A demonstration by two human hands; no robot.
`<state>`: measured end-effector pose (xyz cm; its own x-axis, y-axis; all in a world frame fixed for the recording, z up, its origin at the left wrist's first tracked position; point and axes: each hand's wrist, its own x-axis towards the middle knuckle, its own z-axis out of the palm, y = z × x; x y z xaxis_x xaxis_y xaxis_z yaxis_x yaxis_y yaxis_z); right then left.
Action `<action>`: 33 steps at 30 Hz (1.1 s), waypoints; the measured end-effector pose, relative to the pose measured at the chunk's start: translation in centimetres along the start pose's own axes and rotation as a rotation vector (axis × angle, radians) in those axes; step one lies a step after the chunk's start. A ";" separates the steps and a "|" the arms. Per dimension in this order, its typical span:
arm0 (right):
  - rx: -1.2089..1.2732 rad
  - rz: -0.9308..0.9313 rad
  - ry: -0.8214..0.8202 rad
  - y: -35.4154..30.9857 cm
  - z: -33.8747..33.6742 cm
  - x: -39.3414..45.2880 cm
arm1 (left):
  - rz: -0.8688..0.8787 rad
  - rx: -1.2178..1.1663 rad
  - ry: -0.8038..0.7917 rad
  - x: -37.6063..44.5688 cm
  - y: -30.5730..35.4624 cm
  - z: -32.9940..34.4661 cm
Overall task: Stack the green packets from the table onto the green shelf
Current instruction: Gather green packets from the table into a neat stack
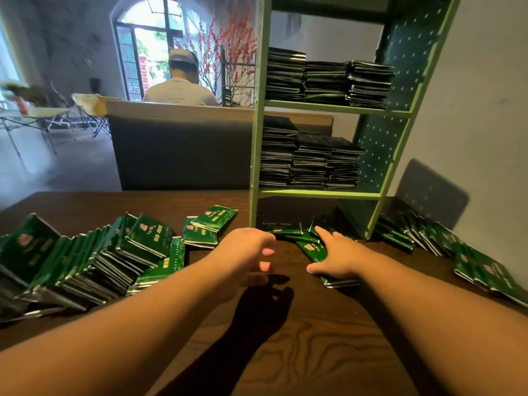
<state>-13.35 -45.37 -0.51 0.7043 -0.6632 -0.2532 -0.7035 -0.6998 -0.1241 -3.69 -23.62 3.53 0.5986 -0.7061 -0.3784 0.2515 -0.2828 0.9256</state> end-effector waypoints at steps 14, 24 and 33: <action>-0.077 -0.102 0.193 0.8 -0.3 -7.0 | -0.182 -0.254 -0.156 -0.4 -4.0 3.8; 0.106 -0.274 0.189 -3.2 0.8 -13.1 | -0.308 -0.720 -0.189 0.7 -5.9 3.6; 0.048 -0.565 0.243 -6.7 2.3 -13.9 | -0.127 -0.680 -0.010 0.5 -5.4 1.4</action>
<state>-18.61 -30.87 1.62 0.9669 -0.2387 0.0898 -0.2145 -0.9516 -0.2200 -5.77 -23.35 -1.66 0.5266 -0.7012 -0.4806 0.7424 0.1039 0.6618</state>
